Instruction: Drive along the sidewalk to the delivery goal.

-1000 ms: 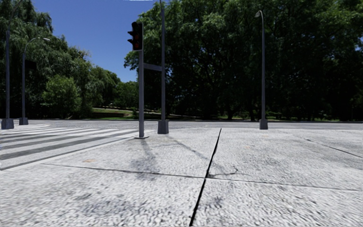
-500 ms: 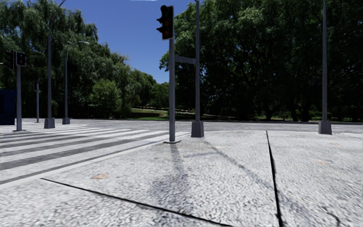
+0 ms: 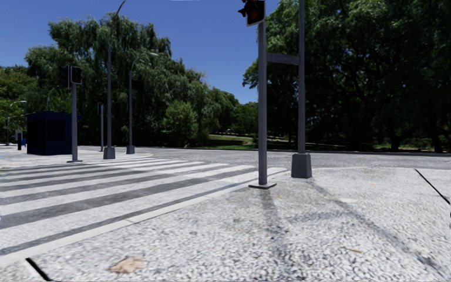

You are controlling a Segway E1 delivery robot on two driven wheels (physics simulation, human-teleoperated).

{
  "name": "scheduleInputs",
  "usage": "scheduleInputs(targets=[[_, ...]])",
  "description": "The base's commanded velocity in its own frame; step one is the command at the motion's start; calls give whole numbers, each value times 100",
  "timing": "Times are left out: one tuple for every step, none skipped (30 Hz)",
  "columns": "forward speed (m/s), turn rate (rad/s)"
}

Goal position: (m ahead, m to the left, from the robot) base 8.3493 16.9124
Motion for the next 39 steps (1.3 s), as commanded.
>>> scheduleInputs(targets=[[200,62],[200,64],[200,68],[200,68],[200,70],[200,71],[200,71],[200,71],[200,71],[200,71],[200,71],[200,71],[200,71],[194,71],[190,71],[189,71],[189,71],[189,71],[188,68],[187,67],[183,66],[174,66],[174,66],[167,66],[165,66],[162,66],[158,66],[158,66],[156,66],[155,66],[155,66],[155,66],[155,66],[155,65],[155,65],[155,65],[155,65],[155,65],[155,65]])
